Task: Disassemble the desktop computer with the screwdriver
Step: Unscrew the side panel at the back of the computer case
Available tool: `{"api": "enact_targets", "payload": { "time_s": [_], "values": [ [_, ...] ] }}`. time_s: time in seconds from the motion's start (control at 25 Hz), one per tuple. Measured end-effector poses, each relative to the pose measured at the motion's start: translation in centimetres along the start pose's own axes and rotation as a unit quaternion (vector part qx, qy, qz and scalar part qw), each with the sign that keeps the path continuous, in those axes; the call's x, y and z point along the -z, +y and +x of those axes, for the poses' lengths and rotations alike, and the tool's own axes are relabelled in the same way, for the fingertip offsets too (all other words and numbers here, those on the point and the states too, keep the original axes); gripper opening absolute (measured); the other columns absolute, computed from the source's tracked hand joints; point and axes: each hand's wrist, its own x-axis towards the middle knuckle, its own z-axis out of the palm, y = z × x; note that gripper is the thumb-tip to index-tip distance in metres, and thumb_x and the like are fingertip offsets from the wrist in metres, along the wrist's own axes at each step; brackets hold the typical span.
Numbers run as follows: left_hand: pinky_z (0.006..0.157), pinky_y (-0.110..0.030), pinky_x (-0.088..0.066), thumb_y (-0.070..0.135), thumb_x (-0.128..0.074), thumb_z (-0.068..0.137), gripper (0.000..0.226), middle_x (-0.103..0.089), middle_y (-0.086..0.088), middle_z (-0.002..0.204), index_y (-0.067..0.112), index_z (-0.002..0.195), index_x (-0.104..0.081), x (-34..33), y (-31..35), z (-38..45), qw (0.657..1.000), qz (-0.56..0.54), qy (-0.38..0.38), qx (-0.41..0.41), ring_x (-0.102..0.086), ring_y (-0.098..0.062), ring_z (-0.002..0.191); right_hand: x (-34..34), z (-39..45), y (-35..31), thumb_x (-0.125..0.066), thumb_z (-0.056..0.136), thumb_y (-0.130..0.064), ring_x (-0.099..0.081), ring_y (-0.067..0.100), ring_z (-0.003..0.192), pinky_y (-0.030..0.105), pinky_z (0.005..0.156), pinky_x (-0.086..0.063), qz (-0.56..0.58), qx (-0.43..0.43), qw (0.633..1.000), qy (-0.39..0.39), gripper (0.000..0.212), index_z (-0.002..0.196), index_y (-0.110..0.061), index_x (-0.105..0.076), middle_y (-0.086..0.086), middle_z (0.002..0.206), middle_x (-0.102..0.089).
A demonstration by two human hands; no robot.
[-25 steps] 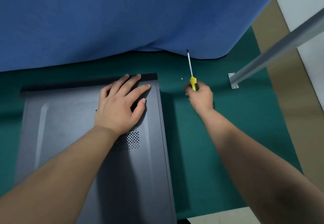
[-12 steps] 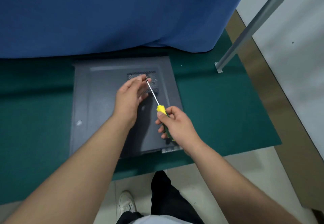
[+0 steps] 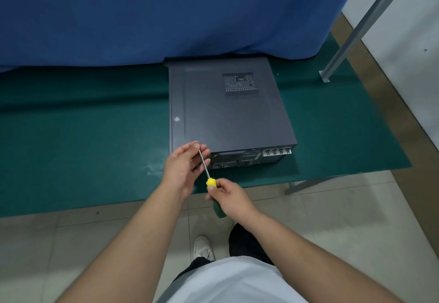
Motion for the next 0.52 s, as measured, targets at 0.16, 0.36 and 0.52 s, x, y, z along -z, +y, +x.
{"api": "enact_targets", "payload": {
  "time_s": [0.16, 0.36, 0.52],
  "values": [
    [0.078, -0.036, -0.062, 0.011, -0.065, 0.100, 0.011, -0.079, -0.011, 0.106, 0.009, 0.111, -0.067, 1.8, -2.0, -1.2, 0.999, 0.017, 0.024, 0.022, -0.077, -0.022, 0.097, -1.8, -0.9, 1.7, -0.053, 0.105, -0.034, -0.065, 0.008, 0.088, 0.021, 0.071, -0.043, -0.057, -0.033, 0.997, -0.035, 0.016, 0.106, -0.023, -0.065, -0.010, 0.098, -0.075],
    [0.085, -0.039, -0.061, 0.008, -0.061, 0.102, 0.012, -0.080, -0.007, 0.102, 0.010, 0.111, -0.068, 0.7, -3.0, -0.8, 0.996, 0.060, 0.033, 0.058, -0.077, -0.020, 0.096, -1.5, -1.0, 2.8, -0.054, 0.105, -0.031, -0.067, 0.022, 0.104, 0.034, 0.094, -0.049, -0.044, -0.052, 0.998, -0.010, 0.020, 0.112, -0.017, -0.067, -0.003, 0.105, -0.075],
    [0.086, -0.039, -0.061, 0.006, -0.065, 0.100, 0.014, -0.080, -0.008, 0.100, 0.009, 0.113, -0.068, -0.5, -3.1, -0.2, 0.995, 0.065, 0.038, 0.072, -0.077, -0.020, 0.096, -1.1, -0.7, 2.9, -0.054, 0.105, -0.030, -0.067, 0.024, 0.105, 0.037, 0.096, -0.049, -0.034, -0.054, 0.998, 0.006, 0.023, 0.114, -0.013, -0.067, 0.001, 0.106, -0.075]
  ]
}}
